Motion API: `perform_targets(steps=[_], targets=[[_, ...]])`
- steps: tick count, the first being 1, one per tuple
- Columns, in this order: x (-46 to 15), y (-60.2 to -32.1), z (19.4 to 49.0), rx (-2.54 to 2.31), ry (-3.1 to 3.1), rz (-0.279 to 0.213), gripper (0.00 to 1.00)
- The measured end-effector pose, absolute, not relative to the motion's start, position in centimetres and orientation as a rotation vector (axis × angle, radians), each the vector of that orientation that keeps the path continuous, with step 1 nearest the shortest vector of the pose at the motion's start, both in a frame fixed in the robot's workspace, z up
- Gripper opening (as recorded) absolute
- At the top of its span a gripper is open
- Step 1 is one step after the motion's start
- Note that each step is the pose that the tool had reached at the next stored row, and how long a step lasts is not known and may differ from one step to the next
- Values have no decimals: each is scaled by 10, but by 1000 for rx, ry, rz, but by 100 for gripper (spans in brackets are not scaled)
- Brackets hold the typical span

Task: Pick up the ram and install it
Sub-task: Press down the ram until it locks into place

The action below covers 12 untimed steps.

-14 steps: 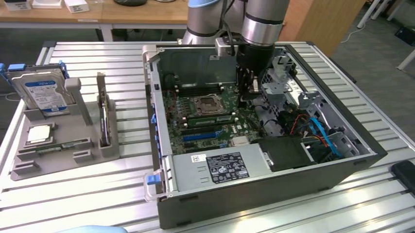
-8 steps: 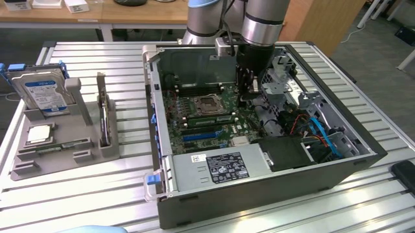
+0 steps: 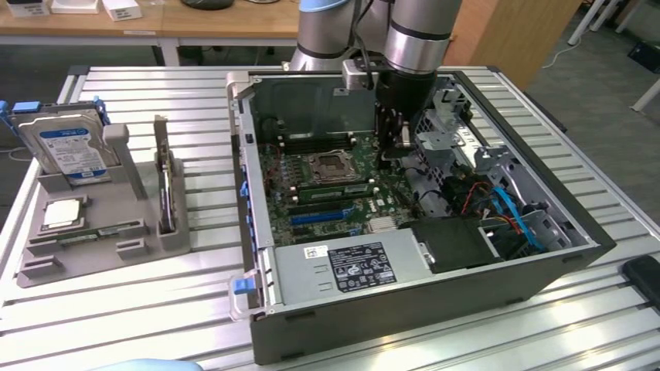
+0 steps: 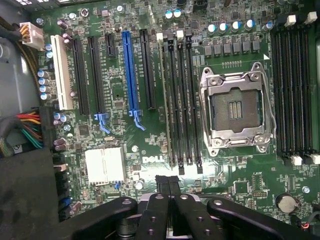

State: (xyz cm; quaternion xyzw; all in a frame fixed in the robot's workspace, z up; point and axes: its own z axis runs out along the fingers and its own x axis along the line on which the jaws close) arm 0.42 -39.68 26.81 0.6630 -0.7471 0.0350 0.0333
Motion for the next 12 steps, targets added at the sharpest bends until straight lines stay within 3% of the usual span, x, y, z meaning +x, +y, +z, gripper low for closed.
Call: perform_targets(steps=[12], targets=[[-5, -396, 267, 2040, -2299, 108, 10]])
